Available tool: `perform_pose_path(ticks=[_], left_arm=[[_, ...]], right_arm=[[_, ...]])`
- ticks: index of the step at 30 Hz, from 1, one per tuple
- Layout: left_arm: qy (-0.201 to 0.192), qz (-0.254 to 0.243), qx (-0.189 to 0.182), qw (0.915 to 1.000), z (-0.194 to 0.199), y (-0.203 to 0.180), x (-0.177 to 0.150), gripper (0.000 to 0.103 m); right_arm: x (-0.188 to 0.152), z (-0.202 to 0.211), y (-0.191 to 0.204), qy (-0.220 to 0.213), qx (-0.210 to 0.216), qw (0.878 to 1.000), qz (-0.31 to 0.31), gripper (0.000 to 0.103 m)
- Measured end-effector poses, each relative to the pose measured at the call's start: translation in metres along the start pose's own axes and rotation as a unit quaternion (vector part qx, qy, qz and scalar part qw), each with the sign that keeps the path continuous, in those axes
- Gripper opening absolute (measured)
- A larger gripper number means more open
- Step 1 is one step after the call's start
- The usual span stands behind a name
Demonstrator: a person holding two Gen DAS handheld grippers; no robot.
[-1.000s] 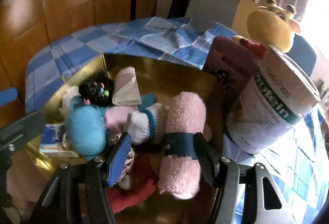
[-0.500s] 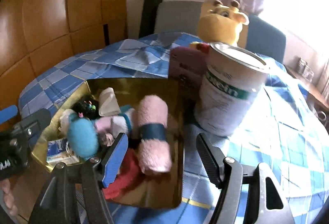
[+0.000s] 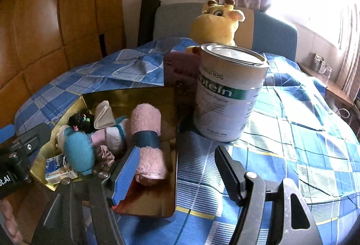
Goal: Organize soft objects
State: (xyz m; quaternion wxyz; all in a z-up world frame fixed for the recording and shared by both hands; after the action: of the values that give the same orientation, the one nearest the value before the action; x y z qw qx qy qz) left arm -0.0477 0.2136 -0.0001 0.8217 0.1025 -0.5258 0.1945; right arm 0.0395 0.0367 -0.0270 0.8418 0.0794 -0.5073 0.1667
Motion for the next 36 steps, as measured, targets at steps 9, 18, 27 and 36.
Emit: perform_pose_path(ticks=[9, 18, 27, 36], left_arm=[[0.002, -0.001, 0.000, 1.0000, -0.0009, 0.0011, -0.0008, 0.103], [0.007, -0.001, -0.002, 1.0000, -0.0005, 0.0009, -0.0023, 0.103], [0.007, -0.001, -0.002, 1.0000, -0.0004, 0.0016, -0.0027, 0.103], [0.006, 0.000, -0.005, 1.0000, 0.0010, 0.0023, -0.0036, 0.103]], right_arm=[[-0.0028, 0.0000, 0.0000, 0.004, 0.000, 1.000, -0.001, 0.070], [-0.0032, 0.0009, 0.0003, 0.005, 0.001, 1.000, -0.003, 0.070], [-0.0036, 0.0010, 0.0008, 0.005, 0.001, 1.000, -0.004, 0.070], [-0.0034, 0.0023, 0.0009, 0.004, 0.002, 1.000, -0.004, 0.070]])
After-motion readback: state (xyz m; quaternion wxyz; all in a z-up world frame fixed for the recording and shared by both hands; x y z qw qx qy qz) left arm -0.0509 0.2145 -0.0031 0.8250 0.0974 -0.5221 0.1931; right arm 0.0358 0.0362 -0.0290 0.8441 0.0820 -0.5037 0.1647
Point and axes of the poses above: each gripper's, at about its wrist camera, not at the fingertips, and z roughly against the way its jaws point, y to its left, x to its top, the point moved 1 cm from there along -z, roughly the way its jaws point, and after that the axes turned 12 degrees about -y, right-handed, at the moved point
